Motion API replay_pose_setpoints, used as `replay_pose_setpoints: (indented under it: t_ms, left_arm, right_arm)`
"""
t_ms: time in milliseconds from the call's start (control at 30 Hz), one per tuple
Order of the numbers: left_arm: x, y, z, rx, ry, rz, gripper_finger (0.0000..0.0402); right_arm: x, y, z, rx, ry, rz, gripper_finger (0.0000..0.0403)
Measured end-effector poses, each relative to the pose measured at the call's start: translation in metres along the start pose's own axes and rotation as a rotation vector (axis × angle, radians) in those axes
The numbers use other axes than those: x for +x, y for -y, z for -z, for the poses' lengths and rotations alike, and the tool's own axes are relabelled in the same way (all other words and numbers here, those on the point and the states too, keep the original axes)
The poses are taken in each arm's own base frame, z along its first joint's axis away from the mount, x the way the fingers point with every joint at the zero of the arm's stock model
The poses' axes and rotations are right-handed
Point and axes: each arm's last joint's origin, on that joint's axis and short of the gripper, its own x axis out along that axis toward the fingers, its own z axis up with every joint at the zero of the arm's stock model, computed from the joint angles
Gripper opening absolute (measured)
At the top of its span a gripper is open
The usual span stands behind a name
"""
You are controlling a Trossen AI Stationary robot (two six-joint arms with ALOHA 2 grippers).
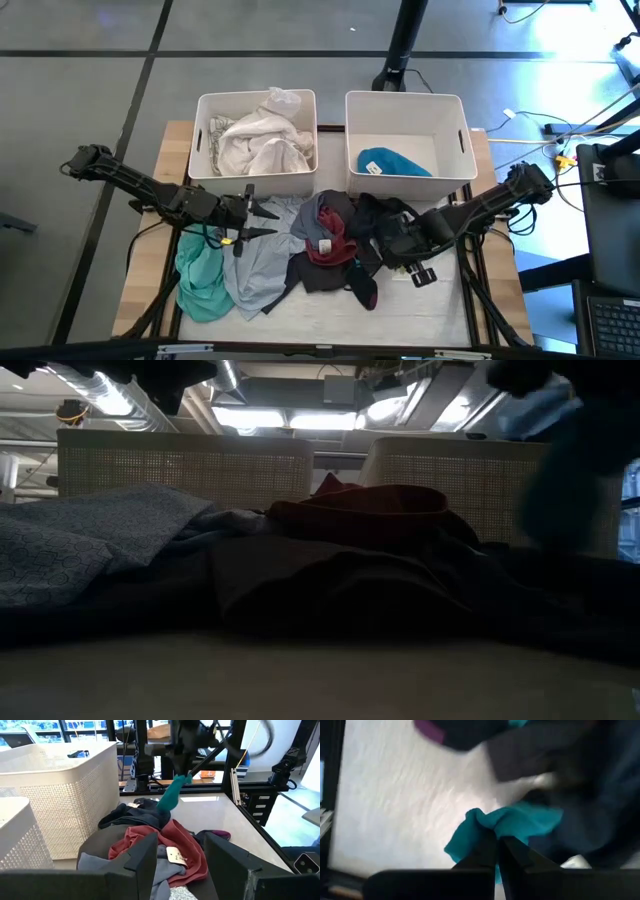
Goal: Sort clothes
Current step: Put the blue sock into the right white bin
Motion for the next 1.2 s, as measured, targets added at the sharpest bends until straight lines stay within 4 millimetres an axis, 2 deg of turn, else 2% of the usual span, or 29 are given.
replay_pose_setpoints:
  t_ms: [167,333,567,667,800,933,1200]
  left_arm:
    - [0.0,0.0,0.0,0.006,0.005,0.0,0.0153]
    - [0.0,0.0,0.0,0.006,0.004,0.0,0.0153]
    - [0.0,0.0,0.0,0.002,0.004,0.0,0.0153]
    - [0.0,0.0,0.0,0.002,0.004,0.0,0.0153]
    - [0.0,0.0,0.0,-0.007,0.003,0.0,0.0153]
    - [0.0,0.0,0.0,-0.009,0.003,0.0,0.0153]
    - [0.0,0.0,0.0,-0.001,0.003,0.0,0.0153]
  right_arm:
    - [-0.026,0.004,-0.009,-0.136,0.097,0.18,0.0015]
    - [-0.054,0.009,-0.016,-0.216,0.168,0.43,0.0016]
    - [-0.097,0.018,-0.014,-0.248,0.18,0.779,0.0016]
    - [-0.113,0.029,-0.011,-0.237,0.144,0.917,0.0016]
    - [-0.129,0.056,-0.003,-0.182,0.089,0.959,0.0016]
    - [-0.135,0.091,0.008,-0.082,0.011,0.97,0.0017]
    - [-0.128,0.155,0.033,0.119,-0.121,0.921,0.0017]
